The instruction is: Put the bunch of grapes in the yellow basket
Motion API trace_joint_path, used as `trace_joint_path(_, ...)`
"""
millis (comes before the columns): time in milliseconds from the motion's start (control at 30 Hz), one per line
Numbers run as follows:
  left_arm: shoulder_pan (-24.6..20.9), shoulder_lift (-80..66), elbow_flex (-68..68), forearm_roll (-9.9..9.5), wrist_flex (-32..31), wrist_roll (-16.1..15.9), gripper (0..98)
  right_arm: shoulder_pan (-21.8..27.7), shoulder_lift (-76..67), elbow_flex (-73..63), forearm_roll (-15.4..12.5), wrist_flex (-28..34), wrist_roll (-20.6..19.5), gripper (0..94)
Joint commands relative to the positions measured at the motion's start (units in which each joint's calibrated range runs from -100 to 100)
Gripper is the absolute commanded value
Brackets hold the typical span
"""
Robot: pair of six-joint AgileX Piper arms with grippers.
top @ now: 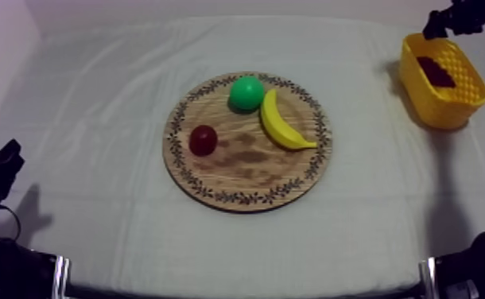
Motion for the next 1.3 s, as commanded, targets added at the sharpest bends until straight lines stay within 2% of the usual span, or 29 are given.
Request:
trace_joint_path(0, -0.03, 0.05, 0.00, 0.01, -0.01, 0.00, 0.1, 0.16, -2.13, 0.29, -0.42, 0.55, -0.24, 75.0)
trace_joint_path(200, -0.03, 0.05, 0.00, 0.01, -0.01, 0.00, 0.1, 0.72, -10.76, 2.21, -2.37, 2.89, -0.63, 67.4)
trace_joint_path(433, -0.03, 0.05, 0.00, 0.01, -0.01, 0.00, 0.1, 1.78, -24.75, 10.40, -6.70, 3.73, 1.69, 50.0)
trace_joint_path(667, -0.03, 0.05, 0.00, 0.01, -0.01, 0.00, 0.1, 0.05, -41.70, 25.44, -8.87, -2.54, 1.80, 33.6)
trace_joint_path(800, -0.03, 0.05, 0.00, 0.01, -0.01, -0.03, 0.1, -1.90, -51.58, 35.28, -8.19, -6.72, -0.11, 23.1)
trace_joint_path(1000, -0.03, 0.05, 0.00, 0.01, -0.01, -0.02, 0.1, -6.13, -65.81, 51.09, -3.80, -15.08, -5.19, 5.6)
trace_joint_path(1133, -0.03, 0.05, 0.00, 0.01, -0.01, -0.01, 0.1, -7.40, -76.93, 63.04, -2.44, -19.99, -6.35, 1.7)
trace_joint_path(1267, -0.03, 0.05, 0.00, 0.01, -0.01, 0.00, 0.1, -7.82, -86.64, 72.69, -1.92, -21.43, -6.77, 0.7)
